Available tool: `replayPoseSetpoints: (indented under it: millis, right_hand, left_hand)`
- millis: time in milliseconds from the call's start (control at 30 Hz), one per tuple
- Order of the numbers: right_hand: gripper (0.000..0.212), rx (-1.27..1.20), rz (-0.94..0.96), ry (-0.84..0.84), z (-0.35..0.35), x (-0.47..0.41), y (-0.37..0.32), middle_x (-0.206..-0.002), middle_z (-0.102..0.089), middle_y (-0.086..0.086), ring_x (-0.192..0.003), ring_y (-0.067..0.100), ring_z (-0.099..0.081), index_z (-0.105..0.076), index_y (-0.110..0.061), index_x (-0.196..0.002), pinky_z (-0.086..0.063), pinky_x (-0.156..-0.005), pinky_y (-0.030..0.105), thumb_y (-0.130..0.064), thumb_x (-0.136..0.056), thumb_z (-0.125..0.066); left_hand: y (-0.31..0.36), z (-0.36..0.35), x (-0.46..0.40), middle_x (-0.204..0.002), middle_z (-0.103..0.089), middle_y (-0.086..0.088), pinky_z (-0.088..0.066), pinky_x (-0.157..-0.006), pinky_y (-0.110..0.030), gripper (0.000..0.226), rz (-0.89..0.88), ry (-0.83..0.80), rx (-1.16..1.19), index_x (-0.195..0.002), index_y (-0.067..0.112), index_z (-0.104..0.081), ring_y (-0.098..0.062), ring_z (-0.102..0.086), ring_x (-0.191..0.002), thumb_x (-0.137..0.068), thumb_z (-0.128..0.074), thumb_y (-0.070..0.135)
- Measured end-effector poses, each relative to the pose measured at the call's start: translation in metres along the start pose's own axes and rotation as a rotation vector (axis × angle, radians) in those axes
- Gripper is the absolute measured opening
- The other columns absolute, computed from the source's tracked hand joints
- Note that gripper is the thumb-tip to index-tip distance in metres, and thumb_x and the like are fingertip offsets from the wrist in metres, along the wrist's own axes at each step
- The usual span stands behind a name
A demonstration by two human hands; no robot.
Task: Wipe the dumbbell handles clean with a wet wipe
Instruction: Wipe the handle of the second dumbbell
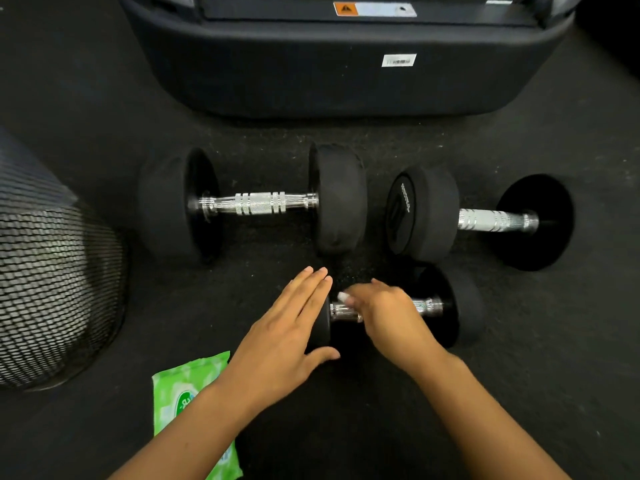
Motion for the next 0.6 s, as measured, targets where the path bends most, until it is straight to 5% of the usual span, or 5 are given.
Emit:
replayPoseSetpoints:
  millis: [133, 333, 467, 600]
  right_hand:
    - [0.010, 0.007, -0.019, -0.113, -0.001, -0.001, -0.006, -0.072, -0.054, 0.003, -0.071, 0.023, -0.055, -0.052, -0.014, -0.083, -0.043, -0.063, 0.032, -0.006, -0.090, -0.050]
    - [0.010, -0.092, -0.043, -0.173, 0.005, -0.009, -0.005, -0.067, -0.057, 0.007, -0.063, 0.024, -0.054, -0.049, -0.014, -0.083, -0.044, -0.057, 0.038, -0.013, -0.093, -0.049]
    - [0.007, -0.154, -0.018, -0.164, 0.006, -0.002, -0.006, -0.082, -0.065, 0.005, -0.075, 0.020, -0.061, -0.058, -0.014, -0.091, -0.049, -0.067, 0.037, -0.016, -0.092, -0.051]
    - [0.013, -0.093, -0.045, -0.146, 0.007, -0.011, -0.007, -0.070, -0.061, 0.009, -0.067, 0.026, -0.058, -0.054, -0.013, -0.082, -0.045, -0.060, 0.037, -0.019, -0.093, -0.050]
  left_hand:
    - [-0.002, 0.000, -0.002, -0.151, 0.015, 0.020, 0.002, -0.108, -0.014, 0.091, 0.007, -0.008, 0.008, -0.143, 0.030, 0.010, 0.007, 0.024, -0.134, -0.083, -0.055, 0.055]
    - [-0.001, 0.000, -0.001, -0.150, 0.011, 0.021, 0.002, -0.109, -0.014, 0.092, 0.003, 0.006, 0.027, -0.143, 0.030, 0.006, 0.008, 0.020, -0.135, -0.082, -0.059, 0.052]
    - [-0.002, -0.001, -0.001, -0.151, 0.010, 0.022, -0.002, -0.111, -0.017, 0.092, 0.000, -0.001, 0.043, -0.144, 0.030, 0.004, 0.008, 0.019, -0.135, -0.081, -0.059, 0.053]
    - [-0.003, -0.001, -0.004, -0.152, 0.007, 0.020, 0.001, -0.110, -0.015, 0.092, 0.003, -0.011, 0.025, -0.145, 0.029, 0.002, 0.006, 0.016, -0.137, -0.080, -0.060, 0.052]
Point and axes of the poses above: each hand's wrist, its own x-axis away from the middle knuckle, its own z-axis out of the back of the hand, y = z × x, the point moved 1 cm from there along -x, towards the middle knuckle
